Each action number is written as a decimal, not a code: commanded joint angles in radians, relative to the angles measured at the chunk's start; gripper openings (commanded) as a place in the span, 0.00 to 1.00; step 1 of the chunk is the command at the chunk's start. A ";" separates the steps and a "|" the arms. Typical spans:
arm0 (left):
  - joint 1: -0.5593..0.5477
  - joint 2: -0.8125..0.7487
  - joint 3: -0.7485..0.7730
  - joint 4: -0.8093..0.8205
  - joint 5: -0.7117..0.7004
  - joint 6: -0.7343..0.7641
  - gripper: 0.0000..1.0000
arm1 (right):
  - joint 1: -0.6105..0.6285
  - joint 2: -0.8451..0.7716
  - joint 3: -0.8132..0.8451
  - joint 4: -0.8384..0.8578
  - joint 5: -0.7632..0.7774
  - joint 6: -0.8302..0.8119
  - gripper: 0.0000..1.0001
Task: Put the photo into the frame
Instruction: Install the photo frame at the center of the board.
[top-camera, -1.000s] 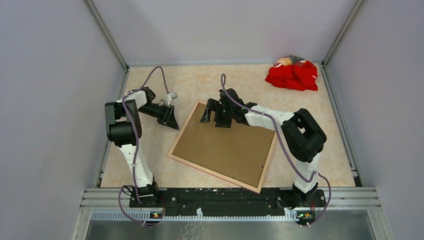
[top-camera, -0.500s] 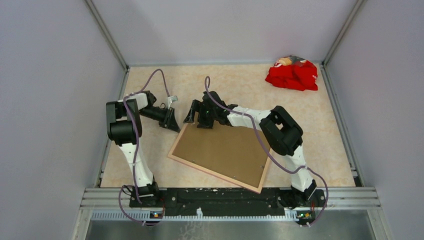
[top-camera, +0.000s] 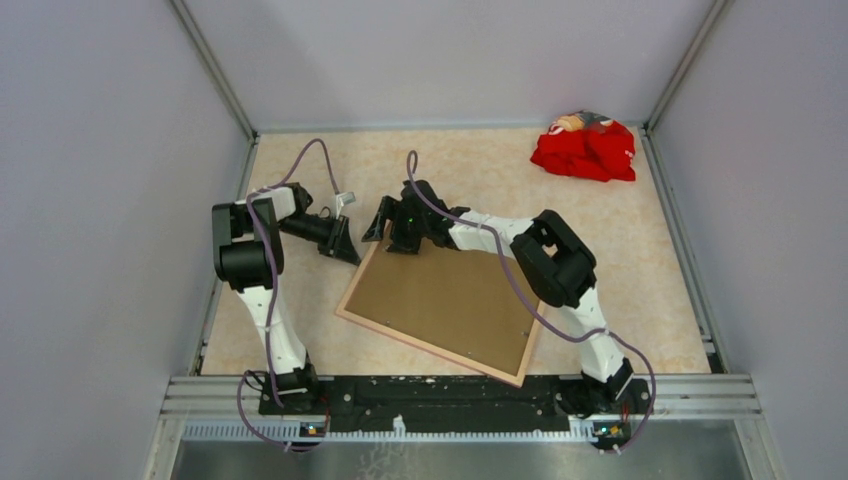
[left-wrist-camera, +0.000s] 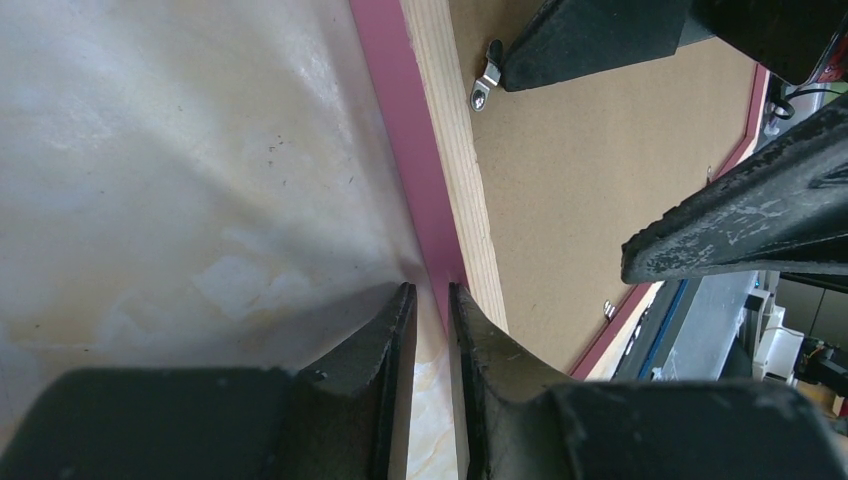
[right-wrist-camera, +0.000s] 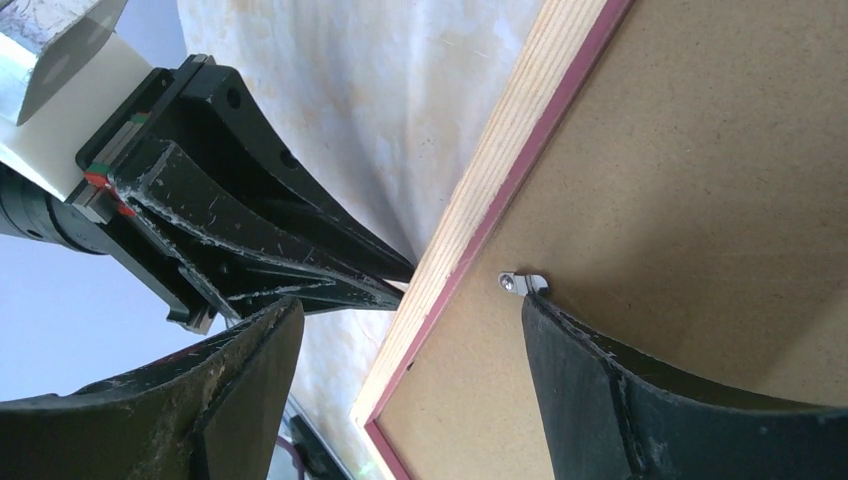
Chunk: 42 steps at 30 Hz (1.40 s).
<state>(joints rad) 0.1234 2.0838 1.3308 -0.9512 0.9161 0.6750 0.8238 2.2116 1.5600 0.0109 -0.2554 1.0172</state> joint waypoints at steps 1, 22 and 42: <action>-0.008 -0.025 -0.028 0.017 -0.022 0.024 0.26 | 0.003 0.032 0.060 -0.008 0.032 -0.021 0.80; -0.009 -0.031 -0.036 0.015 -0.030 0.032 0.25 | 0.003 0.085 0.111 -0.029 0.026 -0.034 0.78; -0.009 -0.035 -0.034 0.005 -0.028 0.041 0.25 | 0.002 0.115 0.114 0.019 -0.037 -0.003 0.77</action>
<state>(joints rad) 0.1234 2.0743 1.3190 -0.9424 0.9154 0.6830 0.8204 2.2848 1.6569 0.0223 -0.2676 1.0061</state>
